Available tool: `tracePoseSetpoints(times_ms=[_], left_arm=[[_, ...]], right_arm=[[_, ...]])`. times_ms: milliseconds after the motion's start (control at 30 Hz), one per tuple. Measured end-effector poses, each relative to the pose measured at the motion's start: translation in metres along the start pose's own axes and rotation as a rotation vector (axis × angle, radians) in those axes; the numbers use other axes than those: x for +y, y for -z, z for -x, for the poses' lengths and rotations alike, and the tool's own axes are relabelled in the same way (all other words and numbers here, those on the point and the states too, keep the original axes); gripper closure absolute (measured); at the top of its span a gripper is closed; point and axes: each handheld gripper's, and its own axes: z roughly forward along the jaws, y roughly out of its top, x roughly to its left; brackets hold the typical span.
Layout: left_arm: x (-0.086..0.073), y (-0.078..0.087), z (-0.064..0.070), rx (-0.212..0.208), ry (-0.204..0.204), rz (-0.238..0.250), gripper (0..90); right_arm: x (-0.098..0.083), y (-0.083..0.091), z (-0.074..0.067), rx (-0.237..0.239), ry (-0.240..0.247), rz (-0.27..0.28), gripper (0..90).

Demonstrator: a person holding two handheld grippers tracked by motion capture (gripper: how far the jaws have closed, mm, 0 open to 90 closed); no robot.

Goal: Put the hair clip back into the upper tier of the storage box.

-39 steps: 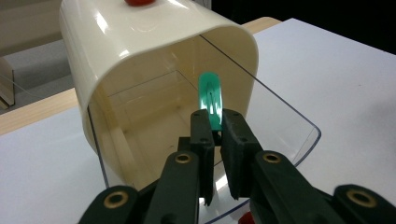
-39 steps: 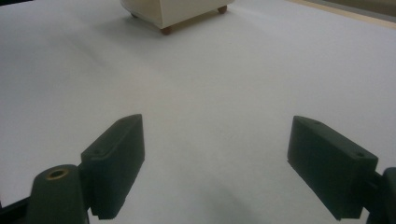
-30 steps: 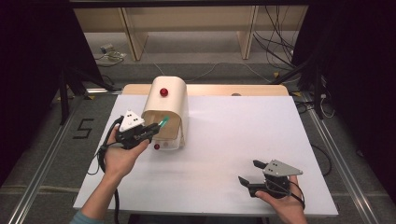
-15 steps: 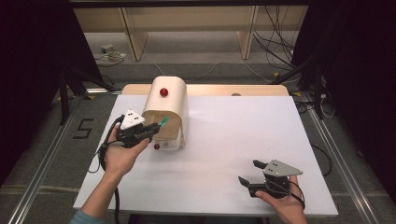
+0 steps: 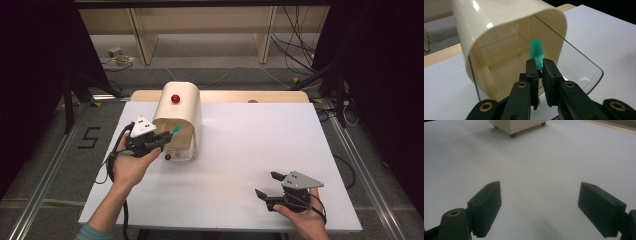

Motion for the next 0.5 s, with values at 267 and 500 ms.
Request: tracePoseSetpoints(times_ms=[267, 500], left_arm=[[0.0002, -0.0025, 0.0005, 0.004, 0.006, -0.011, 83.0], [0.0015, -0.0041, -0.0006, 0.004, 0.012, -0.018, 83.0]], right_arm=[[-0.0001, 0.0001, 0.0002, 0.001, -0.003, -0.003, 20.0], [0.0000, 0.0000, 0.0001, 0.001, -0.004, -0.003, 20.0]])
